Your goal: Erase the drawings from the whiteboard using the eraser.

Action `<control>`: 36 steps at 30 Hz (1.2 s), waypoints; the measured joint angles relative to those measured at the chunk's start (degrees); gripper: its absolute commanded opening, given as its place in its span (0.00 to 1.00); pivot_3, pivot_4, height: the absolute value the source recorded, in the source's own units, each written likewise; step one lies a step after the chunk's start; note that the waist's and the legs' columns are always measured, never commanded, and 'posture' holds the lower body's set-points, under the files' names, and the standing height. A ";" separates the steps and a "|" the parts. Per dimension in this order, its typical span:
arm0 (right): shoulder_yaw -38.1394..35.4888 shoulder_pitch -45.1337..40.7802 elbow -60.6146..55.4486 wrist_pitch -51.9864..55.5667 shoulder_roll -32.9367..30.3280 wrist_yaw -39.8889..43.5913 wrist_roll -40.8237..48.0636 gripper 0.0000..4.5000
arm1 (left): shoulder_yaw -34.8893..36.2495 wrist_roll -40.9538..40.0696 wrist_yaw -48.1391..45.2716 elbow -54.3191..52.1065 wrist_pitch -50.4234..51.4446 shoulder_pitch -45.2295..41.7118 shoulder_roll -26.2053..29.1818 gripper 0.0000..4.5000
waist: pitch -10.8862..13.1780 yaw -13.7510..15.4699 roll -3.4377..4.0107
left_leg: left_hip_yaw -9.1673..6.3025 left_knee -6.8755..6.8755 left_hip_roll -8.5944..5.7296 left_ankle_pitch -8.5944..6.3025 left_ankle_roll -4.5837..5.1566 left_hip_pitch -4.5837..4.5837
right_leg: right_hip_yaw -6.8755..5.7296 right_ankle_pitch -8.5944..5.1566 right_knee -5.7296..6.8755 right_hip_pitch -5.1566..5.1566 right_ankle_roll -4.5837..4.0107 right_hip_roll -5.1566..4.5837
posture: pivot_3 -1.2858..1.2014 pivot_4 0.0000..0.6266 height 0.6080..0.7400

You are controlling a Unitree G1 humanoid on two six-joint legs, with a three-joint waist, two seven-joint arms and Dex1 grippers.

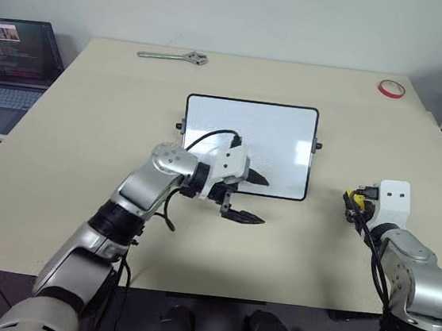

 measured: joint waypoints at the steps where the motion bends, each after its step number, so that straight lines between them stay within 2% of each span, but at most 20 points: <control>1: -0.19 -0.46 1.04 -0.50 0.13 -0.32 0.03 0.23 | -0.15 0.22 -0.21 0.64 -0.25 -1.14 -0.87 1.00 | 0.00 -0.01 0.00 | 0.00 0.00 0.00 0.00 0.00 0.00 | 0.00 0.00 0.00 0.01 0.00 0.00 | 0.52 0.24 1.00; 8: -0.22 -2.78 7.62 -4.47 -0.09 -1.41 0.05 0.23 | -0.33 1.15 -0.86 1.88 -0.73 -2.58 -3.06 1.00 | -0.01 -0.23 0.02 | 0.00 -0.01 0.03 0.00 0.00 -0.01 | 0.02 0.00 0.00 -0.02 0.00 0.02 | 0.52 0.24 1.00; 10: -0.22 -3.23 9.45 -5.85 -0.47 -1.40 0.04 0.39 | -0.33 1.17 -0.94 1.67 -0.62 -2.20 -3.08 1.00 | -0.01 -0.22 0.01 | 0.01 0.01 0.05 0.01 0.01 0.00 | 0.03 0.00 0.01 0.00 0.00 0.00 | 0.52 0.24 1.00; 14: -0.24 -3.99 12.57 -7.73 -1.56 -1.36 0.06 0.65 | -0.39 1.70 -0.97 1.33 -0.53 -1.40 -3.10 1.00 | -0.01 -0.14 0.02 | -0.01 0.02 0.04 0.01 0.02 0.00 | 0.01 0.00 0.03 0.00 0.00 0.00 | 0.52 0.24 1.00; 18: -0.24 -4.14 13.75 -8.82 -1.65 -1.37 0.61 0.98 | -0.39 2.00 -0.66 0.81 -0.39 -1.27 -3.34 1.00 | -0.01 -0.15 0.02 | 0.01 0.02 0.05 0.01 0.02 0.00 | 0.03 0.00 0.03 -0.01 0.00 0.00 | 0.52 0.24 1.00; 24: -0.98 -4.72 11.14 -10.20 -1.85 -3.16 1.74 0.99 | 2.57 1.65 3.48 -1.34 0.56 2.58 -3.18 1.00 | 0.01 -0.26 0.04 | 0.01 0.02 0.14 0.02 0.02 -0.01 | 0.08 0.00 0.09 -0.08 0.00 0.00 | 0.52 0.24 1.00; 26: -1.74 -4.72 3.86 -9.82 -1.49 -2.16 4.27 0.99 | 8.12 -0.33 7.76 -3.77 2.06 6.40 -1.89 1.00 | 0.03 -0.61 0.09 | -0.04 0.00 0.23 0.02 0.02 -0.06 | 0.20 0.00 0.15 -0.21 0.00 -0.03 | 0.52 0.24 1.00; 28: -0.67 -3.30 -5.24 -9.28 -1.51 -0.19 7.03 0.99 | 17.94 -4.81 14.98 -8.30 6.57 12.06 -2.10 1.00 | 0.00 -0.92 0.12 | -0.17 -0.02 0.44 0.01 0.03 -0.06 | 0.15 -0.01 0.10 -0.21 0.00 -0.10 | 0.52 0.24 1.00; 30: 1.62 0.02 -9.59 -10.54 -1.79 1.20 8.00 0.99 | 25.60 -7.22 21.78 -12.00 9.82 16.72 -2.44 1.00 | -0.02 -0.56 0.09 | -0.24 -0.01 0.43 0.01 0.03 -0.09 | 0.10 -0.02 0.05 -0.13 0.00 -0.11 | 0.52 0.24 1.00; 33: 4.18 8.56 -9.12 -21.60 0.69 1.68 6.81 0.99 | 35.75 -7.96 33.44 -20.08 11.45 29.43 -5.01 1.00 | -0.06 -0.11 0.09 | -0.22 -0.02 0.29 0.00 0.02 -0.06 | 0.15 -0.05 -0.05 -0.06 0.03 -0.31 | 0.52 0.24 1.00; 36: 4.40 16.03 -7.61 -34.24 3.96 2.07 6.03 0.99 | 40.65 -5.58 43.89 -23.93 11.19 39.40 -8.89 1.00 | -0.06 0.79 0.05 | -0.23 0.14 0.14 0.01 0.01 -0.02 | 0.11 -0.05 -0.09 0.12 0.06 -0.50 | 0.52 0.24 1.00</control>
